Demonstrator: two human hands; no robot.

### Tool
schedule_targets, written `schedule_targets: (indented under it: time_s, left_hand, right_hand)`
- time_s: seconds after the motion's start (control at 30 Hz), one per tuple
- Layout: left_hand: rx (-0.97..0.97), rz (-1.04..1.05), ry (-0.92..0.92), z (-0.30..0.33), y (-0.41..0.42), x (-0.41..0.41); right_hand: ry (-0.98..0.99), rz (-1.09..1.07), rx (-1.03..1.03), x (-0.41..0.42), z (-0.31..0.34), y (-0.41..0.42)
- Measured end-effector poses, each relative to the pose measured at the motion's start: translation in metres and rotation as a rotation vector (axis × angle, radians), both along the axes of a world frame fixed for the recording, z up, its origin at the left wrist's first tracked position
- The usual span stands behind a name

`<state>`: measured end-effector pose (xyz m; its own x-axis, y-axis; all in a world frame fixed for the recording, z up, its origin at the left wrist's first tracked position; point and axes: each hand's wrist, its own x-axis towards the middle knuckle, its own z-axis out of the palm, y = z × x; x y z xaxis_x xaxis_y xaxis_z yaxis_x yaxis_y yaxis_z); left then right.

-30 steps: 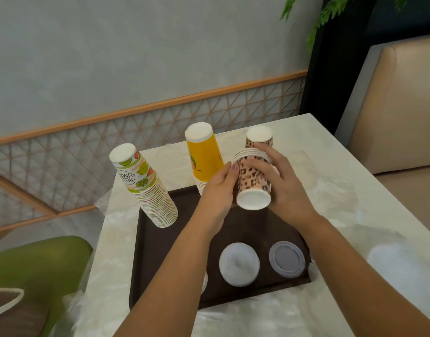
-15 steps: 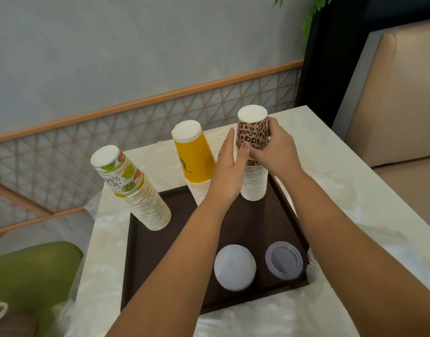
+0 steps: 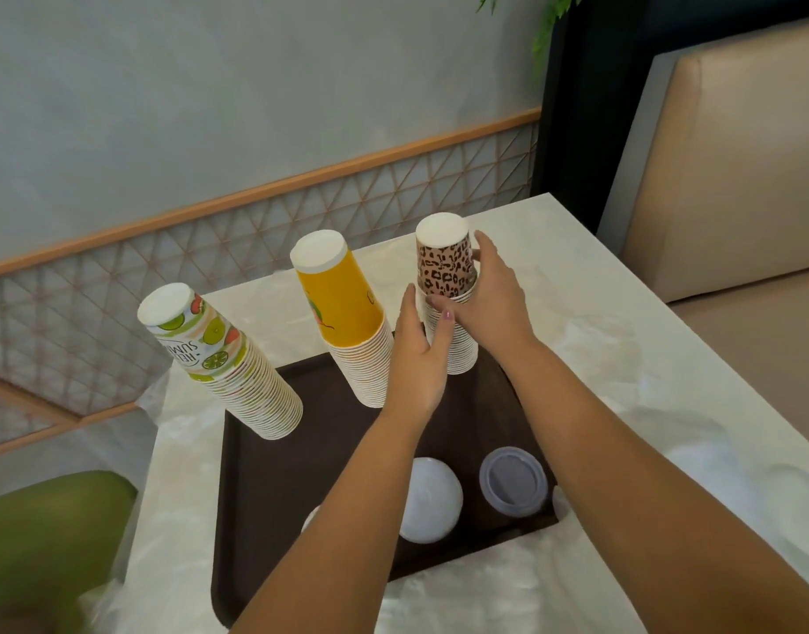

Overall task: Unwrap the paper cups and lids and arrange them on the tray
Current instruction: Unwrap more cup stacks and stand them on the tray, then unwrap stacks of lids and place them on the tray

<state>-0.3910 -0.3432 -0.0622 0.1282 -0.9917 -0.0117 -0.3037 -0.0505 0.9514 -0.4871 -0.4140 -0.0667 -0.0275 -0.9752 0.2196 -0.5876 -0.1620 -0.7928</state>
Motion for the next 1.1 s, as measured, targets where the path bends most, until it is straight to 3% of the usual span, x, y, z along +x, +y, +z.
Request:
schedule_targets:
  time_s: [0.2,0.47,0.7,0.87,1.0,1.1]
  left_hand:
    - [0.004,0.059,0.026,-0.006,0.044,-0.015]
    - [0.047,-0.133,0.018,-0.022,0.103,-0.048]
    - [0.169,-0.290,-0.152,-0.042,0.129,-0.076]
    - [0.318,-0.391,-0.074,-0.062,0.150,-0.090]
    - [0.289,-0.412,-0.264,-0.067,0.153,-0.092]
    - [0.225,-0.568,-0.407,-0.067,0.159,-0.095]
  right_hand:
    - [0.177,-0.025,-0.062,-0.035,0.011,0.068]
    - [0.295,-0.185,-0.122,-0.099,-0.009,0.177]
    - [0.338,-0.284,-0.029,-0.128,-0.038,0.227]
    - [0.376,-0.236,-0.014,-0.133,-0.067,0.245]
    - [0.344,-0.238,-0.033,-0.135,-0.075,0.249]
    - [0.346,-0.245,-0.050,-0.133,-0.076,0.251]
